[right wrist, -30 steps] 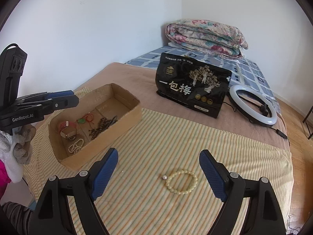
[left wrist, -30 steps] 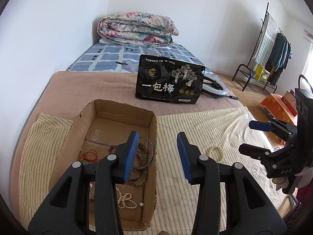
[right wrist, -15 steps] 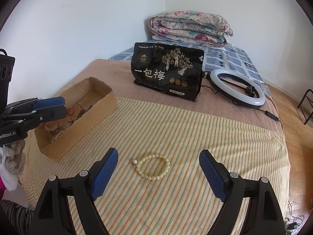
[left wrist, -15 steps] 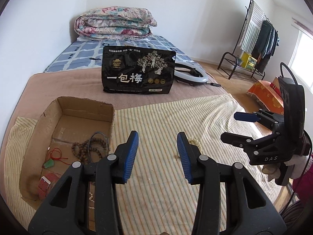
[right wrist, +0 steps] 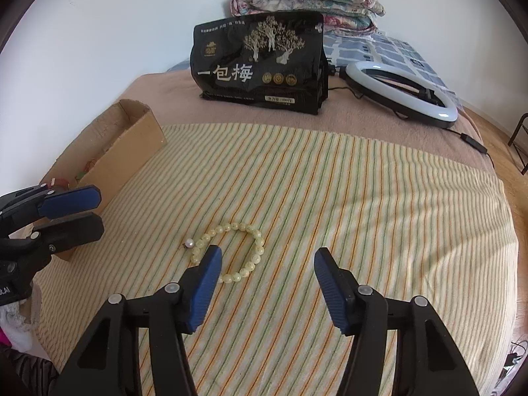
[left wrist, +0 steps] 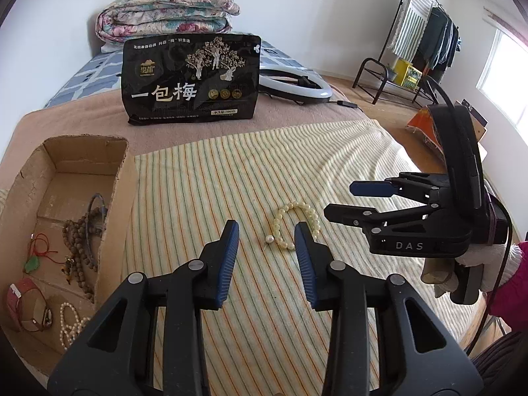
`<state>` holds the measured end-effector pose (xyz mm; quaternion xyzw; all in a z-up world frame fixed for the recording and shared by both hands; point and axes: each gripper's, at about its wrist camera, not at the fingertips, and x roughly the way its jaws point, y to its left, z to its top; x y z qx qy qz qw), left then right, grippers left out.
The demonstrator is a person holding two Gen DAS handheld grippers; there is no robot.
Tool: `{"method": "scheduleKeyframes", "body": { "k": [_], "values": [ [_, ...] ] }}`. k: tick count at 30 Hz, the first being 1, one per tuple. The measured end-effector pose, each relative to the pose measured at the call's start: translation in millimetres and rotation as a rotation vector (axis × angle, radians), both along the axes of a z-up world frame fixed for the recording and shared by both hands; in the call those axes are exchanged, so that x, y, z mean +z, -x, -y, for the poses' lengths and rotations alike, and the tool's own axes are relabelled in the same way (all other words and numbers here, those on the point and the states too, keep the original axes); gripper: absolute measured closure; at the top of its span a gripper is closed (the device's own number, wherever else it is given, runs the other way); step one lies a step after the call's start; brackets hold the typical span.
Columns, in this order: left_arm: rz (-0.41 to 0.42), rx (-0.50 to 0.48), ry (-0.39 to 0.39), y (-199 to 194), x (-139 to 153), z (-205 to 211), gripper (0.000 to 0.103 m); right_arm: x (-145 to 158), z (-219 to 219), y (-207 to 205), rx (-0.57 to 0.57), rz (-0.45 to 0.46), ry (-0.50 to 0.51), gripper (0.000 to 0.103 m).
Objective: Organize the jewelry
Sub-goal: 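Close the left tool on the pearl bead while the right tool grips the cream bead bracelet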
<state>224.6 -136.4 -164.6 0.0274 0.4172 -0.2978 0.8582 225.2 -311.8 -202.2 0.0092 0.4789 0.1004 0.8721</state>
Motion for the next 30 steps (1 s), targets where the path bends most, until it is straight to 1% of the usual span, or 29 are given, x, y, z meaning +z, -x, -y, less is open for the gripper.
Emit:
{"method": "scheduleKeyframes", "body": {
  "k": [2, 3, 5, 9, 12, 13, 15, 17, 20, 23, 26, 28, 30],
  "values": [
    [-0.011, -0.001, -0.007, -2.0, -8.0, 4.4, 0.070, -8.4, -1.3, -3.9, 0.000, -0.011, 0.005, 0.049],
    [-0.016, 0.000, -0.011, -3.5, -11.7, 6.5, 0.073, -12.1, -2.6, -5.9, -0.001, -0.018, 0.007, 0.051],
    [-0.027, -0.001, -0.016, -6.3, -18.6, 9.9, 0.074, -19.2, -5.3, -9.5, -0.004, -0.032, 0.019, 0.056],
    [-0.035, -0.005, -0.038, -11.3, -32.5, 17.4, 0.074, -28.1, -11.4, -13.4, -0.002, -0.039, 0.073, 0.060],
    [-0.036, -0.020, -0.060, -13.5, -41.5, 23.3, 0.076, -29.8, -13.6, -15.2, 0.002, -0.033, 0.090, 0.062],
    [-0.036, -0.023, -0.070, -14.1, -44.3, 25.0, 0.078, -29.8, -13.8, -15.5, 0.001, -0.033, 0.094, 0.065],
    [-0.040, -0.028, -0.083, -16.1, -49.6, 27.5, 0.079, -30.6, -13.0, -16.5, -0.004, -0.033, 0.109, 0.070],
    [-0.042, -0.031, -0.089, -17.0, -53.0, 29.3, 0.079, -30.8, -11.1, -16.4, -0.010, -0.033, 0.116, 0.077],
    [-0.043, -0.042, -0.091, -18.3, -57.0, 32.7, 0.079, -30.7, -8.7, -16.7, -0.016, -0.032, 0.127, 0.082],
    [-0.038, -0.053, -0.107, -18.0, -60.4, 37.1, 0.079, -30.6, -4.3, -15.7, -0.025, -0.030, 0.140, 0.084],
    [-0.038, -0.061, -0.122, -19.3, -65.3, 42.2, 0.080, -31.4, 0.9, -14.8, -0.032, -0.032, 0.132, 0.084],
    [-0.038, -0.062, -0.130, -20.5, -67.9, 44.9, 0.085, -31.8, 2.5, -14.7, -0.032, -0.033, 0.130, 0.084],
    [-0.038, -0.061, -0.131, -22.4, -70.2, 46.5, 0.086, -32.0, 2.6, -14.7, -0.033, -0.032, 0.127, 0.084]
  ]
}}
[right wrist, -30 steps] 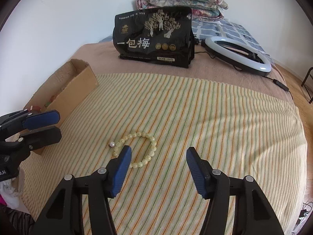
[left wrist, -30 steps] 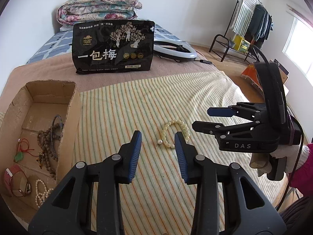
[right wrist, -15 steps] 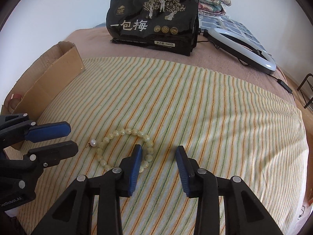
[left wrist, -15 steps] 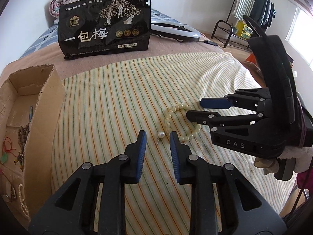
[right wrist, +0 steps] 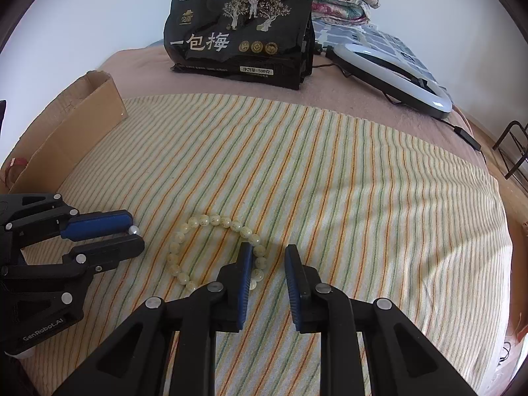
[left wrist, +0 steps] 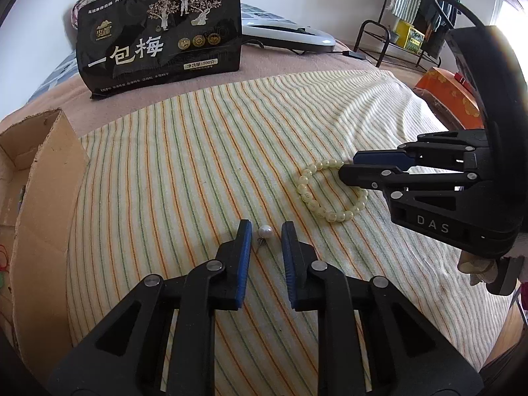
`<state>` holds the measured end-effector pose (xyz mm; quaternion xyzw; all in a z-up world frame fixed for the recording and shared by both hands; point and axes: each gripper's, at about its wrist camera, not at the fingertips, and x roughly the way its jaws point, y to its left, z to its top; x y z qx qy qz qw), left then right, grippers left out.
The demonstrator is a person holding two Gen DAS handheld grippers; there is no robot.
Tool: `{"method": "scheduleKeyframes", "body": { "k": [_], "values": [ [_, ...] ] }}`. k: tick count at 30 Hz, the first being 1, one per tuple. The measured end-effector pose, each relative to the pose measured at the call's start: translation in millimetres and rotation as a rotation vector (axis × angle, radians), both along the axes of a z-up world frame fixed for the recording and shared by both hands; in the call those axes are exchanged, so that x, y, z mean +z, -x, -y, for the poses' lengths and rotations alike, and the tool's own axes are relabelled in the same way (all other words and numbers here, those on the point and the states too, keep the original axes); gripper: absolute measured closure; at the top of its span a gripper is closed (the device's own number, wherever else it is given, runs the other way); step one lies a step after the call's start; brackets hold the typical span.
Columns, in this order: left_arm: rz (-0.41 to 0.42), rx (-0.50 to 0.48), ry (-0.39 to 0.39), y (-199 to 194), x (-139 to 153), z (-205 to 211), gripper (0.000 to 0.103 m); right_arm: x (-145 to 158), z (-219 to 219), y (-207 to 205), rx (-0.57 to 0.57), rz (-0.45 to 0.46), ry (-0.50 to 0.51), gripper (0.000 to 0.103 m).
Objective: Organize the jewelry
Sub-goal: 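Close the left tool on the pearl bead while the right tool grips the cream bead bracelet, then carry the pearl bead and cream bracelet over the cardboard box with both tools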
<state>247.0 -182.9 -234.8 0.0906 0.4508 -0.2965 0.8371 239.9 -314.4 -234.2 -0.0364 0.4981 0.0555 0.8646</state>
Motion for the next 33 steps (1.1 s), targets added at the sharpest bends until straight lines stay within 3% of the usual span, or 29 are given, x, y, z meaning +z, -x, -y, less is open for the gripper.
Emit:
{"method": "scheduleKeyframes", "body": {
  "k": [4, 6, 9, 17, 33],
  "values": [
    [0.007, 0.001, 0.001, -0.9, -1.7, 0.3, 0.096, -0.5, -0.8, -0.2, 0.003, 0.000, -0.005, 0.089],
    [0.004, 0.006, 0.006, -0.9, -1.5, -1.0, 0.096, -0.2, -1.6, -0.1, 0.008, -0.002, -0.020, 0.096],
    [0.013, 0.010, 0.004, 0.0, 0.5, -1.2, 0.096, 1.3, -4.0, 0.4, 0.012, -0.004, -0.036, 0.098],
    [0.040, 0.020, 0.025, 5.4, 17.2, -7.4, 0.096, 14.2, -6.9, 10.5, 0.016, 0.009, -0.104, 0.098],
    [0.096, 0.066, 0.085, 24.2, 63.8, -39.6, 0.096, 63.0, -21.7, 33.1, 0.034, 0.076, -0.088, 0.098]
  ]
}}
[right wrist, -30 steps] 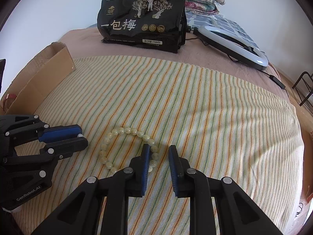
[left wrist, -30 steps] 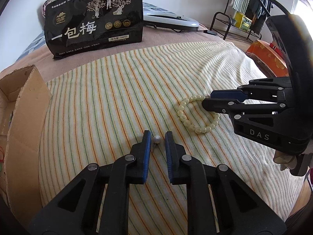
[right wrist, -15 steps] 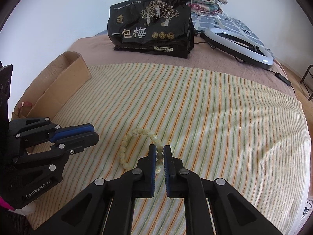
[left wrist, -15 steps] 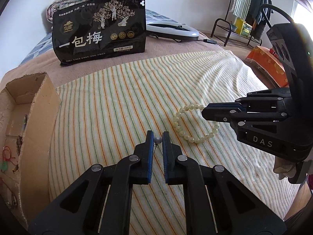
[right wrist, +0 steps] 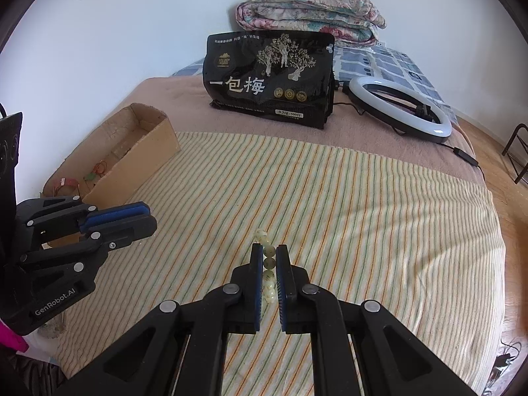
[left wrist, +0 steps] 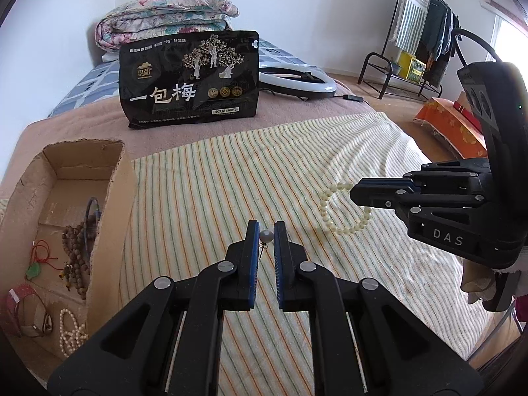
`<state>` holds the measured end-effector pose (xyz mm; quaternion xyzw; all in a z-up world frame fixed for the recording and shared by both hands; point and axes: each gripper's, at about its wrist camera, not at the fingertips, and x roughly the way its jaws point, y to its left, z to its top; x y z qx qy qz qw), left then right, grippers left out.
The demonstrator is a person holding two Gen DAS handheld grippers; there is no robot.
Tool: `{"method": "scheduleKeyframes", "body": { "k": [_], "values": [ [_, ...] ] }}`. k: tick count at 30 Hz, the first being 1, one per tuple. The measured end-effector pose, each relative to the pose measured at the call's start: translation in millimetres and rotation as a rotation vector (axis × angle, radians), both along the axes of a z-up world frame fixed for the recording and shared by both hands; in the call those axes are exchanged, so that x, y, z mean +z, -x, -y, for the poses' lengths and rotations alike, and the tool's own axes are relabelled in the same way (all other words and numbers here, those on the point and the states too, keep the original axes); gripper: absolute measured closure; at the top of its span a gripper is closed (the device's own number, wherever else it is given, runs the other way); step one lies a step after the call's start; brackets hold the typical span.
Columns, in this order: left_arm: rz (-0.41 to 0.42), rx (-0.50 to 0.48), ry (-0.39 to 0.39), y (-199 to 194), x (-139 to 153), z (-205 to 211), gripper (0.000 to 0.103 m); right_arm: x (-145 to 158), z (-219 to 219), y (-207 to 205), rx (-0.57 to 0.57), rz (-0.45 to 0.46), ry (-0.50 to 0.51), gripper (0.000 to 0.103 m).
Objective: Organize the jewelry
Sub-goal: 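Carry the pearl bead and cream bracelet over the cardboard box with both tools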
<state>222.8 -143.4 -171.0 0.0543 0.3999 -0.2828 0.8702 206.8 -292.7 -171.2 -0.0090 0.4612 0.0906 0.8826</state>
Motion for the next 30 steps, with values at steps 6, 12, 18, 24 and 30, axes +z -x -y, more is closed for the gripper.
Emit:
{"method": "scheduleKeyframes", "body": {
  "k": [6, 12, 18, 24, 30],
  "values": [
    [0.027, 0.024, 0.011, 2.6, 18.0, -19.1, 0.096, 19.9, -9.3, 4.1, 0.006, 0.030, 0.012, 0.098],
    [0.051, 0.064, 0.022, -2.5, 34.0, -44.6, 0.096, 39.1, -27.0, 2.6, 0.027, 0.065, 0.015, 0.098],
    [0.069, 0.116, 0.034, -10.4, 46.3, -74.2, 0.096, 52.0, -50.1, -3.4, 0.053, 0.092, 0.008, 0.098],
    [0.089, 0.162, 0.041, -15.2, 57.1, -102.4, 0.096, 62.2, -73.9, -12.0, 0.075, 0.113, -0.004, 0.098],
    [0.117, 0.197, 0.044, -17.2, 66.4, -127.3, 0.096, 73.2, -94.8, -18.7, 0.091, 0.141, -0.027, 0.098]
  ]
}}
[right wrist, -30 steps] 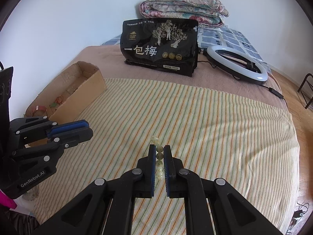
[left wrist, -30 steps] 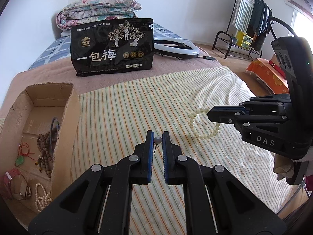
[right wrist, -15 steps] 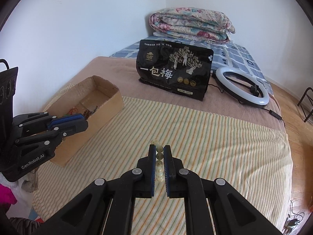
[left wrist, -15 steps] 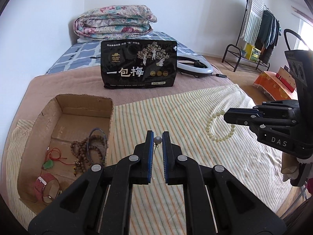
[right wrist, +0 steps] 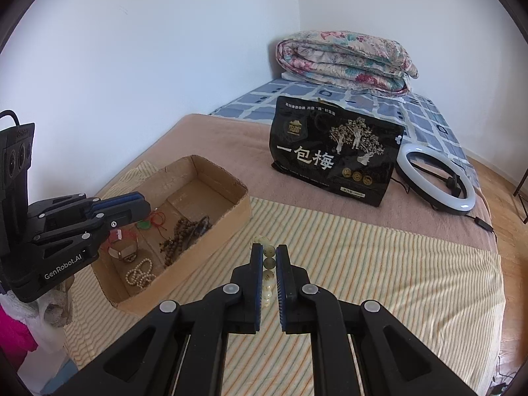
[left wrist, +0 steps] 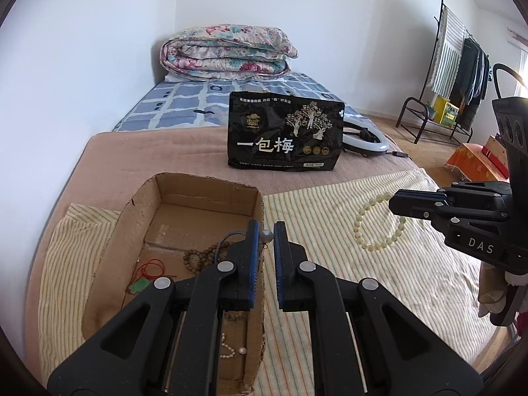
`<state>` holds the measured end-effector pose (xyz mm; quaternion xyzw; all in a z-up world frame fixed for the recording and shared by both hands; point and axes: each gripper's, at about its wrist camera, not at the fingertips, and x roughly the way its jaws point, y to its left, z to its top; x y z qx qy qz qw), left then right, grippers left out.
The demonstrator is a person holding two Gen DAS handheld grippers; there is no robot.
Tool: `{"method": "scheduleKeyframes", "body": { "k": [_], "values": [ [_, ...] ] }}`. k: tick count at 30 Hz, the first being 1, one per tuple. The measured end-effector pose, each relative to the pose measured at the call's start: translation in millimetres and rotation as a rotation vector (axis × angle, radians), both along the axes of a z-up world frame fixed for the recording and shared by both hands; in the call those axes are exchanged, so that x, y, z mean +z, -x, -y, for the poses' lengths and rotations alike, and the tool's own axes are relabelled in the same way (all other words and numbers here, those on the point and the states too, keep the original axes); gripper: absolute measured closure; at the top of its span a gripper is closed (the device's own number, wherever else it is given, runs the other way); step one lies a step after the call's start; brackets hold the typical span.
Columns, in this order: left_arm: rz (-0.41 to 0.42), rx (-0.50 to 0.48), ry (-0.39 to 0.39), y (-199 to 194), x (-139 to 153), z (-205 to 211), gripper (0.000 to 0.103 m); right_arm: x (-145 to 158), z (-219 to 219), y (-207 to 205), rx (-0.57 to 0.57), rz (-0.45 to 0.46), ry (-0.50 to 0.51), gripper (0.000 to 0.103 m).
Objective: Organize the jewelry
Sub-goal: 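Carry the pearl bead and cream bracelet over the cardboard box with both tools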
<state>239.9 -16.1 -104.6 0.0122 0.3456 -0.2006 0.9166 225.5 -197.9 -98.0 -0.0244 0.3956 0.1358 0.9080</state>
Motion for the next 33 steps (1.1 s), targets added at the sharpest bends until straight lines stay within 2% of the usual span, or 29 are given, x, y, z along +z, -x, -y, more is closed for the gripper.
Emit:
{"method": "scheduleKeyframes", "body": {
  "k": [14, 33],
  "values": [
    [-0.001, 0.073, -0.016, -21.6, -3.0, -47.2, 0.096, 5.8, -48.5, -36.1, 0.054, 0.017, -0.019, 0.098],
    [-0.056, 0.137, -0.021, -52.5, -26.8, -81.2, 0.096, -19.8, -97.9, -89.4, 0.109, -0.014, -0.037, 0.098]
  ]
}}
